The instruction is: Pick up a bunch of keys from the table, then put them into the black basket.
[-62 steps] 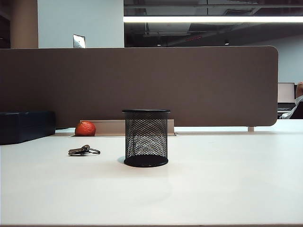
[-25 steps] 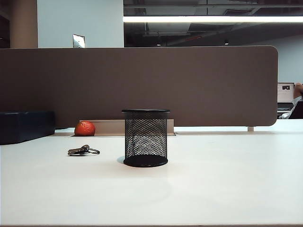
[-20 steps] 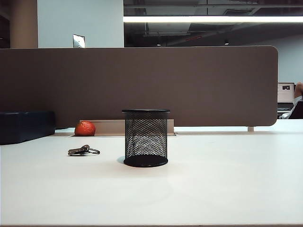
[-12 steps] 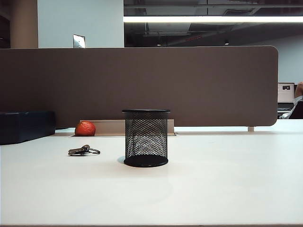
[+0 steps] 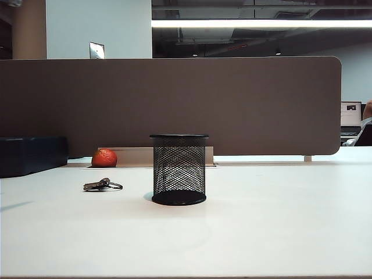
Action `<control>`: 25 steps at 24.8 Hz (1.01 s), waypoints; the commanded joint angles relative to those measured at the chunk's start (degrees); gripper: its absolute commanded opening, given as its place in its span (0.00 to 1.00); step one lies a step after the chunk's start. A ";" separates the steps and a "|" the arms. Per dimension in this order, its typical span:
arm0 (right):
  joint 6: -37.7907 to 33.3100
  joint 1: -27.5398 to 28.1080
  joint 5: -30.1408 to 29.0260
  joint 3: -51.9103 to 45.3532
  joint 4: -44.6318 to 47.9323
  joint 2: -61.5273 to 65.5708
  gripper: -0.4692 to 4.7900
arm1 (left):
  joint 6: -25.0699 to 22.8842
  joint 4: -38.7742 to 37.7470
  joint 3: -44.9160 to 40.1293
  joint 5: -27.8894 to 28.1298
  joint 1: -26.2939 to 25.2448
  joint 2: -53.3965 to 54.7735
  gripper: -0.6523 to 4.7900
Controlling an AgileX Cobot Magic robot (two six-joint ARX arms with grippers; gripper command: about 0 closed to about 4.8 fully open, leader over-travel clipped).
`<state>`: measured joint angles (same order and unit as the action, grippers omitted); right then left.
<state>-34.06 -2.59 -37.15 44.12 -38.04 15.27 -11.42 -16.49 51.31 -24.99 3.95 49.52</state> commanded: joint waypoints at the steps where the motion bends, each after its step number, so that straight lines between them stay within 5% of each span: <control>1: -0.50 -0.07 -0.52 0.39 0.59 0.61 0.57 | -5.31 0.46 0.94 -2.32 0.00 2.32 1.00; 2: -0.52 -0.09 -0.52 0.37 0.57 0.90 0.63 | -6.23 0.44 0.94 -2.47 0.07 4.02 1.00; 13: -0.46 -0.04 -0.52 0.37 0.57 1.79 0.64 | -14.38 0.28 0.94 -4.72 1.40 20.57 1.00; 15: -0.50 -0.04 -0.87 0.37 0.57 2.34 0.80 | -17.11 0.31 0.94 -5.01 2.29 24.46 1.00; 18: -0.50 -0.04 -2.03 0.37 0.55 2.99 0.83 | -21.59 1.62 0.94 -4.17 3.61 29.88 1.00; 25: -0.55 -0.04 -2.01 0.37 0.44 3.43 0.83 | -21.59 9.64 0.96 -2.82 3.63 37.97 1.00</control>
<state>-34.68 -2.59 -38.83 44.14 -38.41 18.39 -32.77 -9.32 52.10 -27.68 7.57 86.94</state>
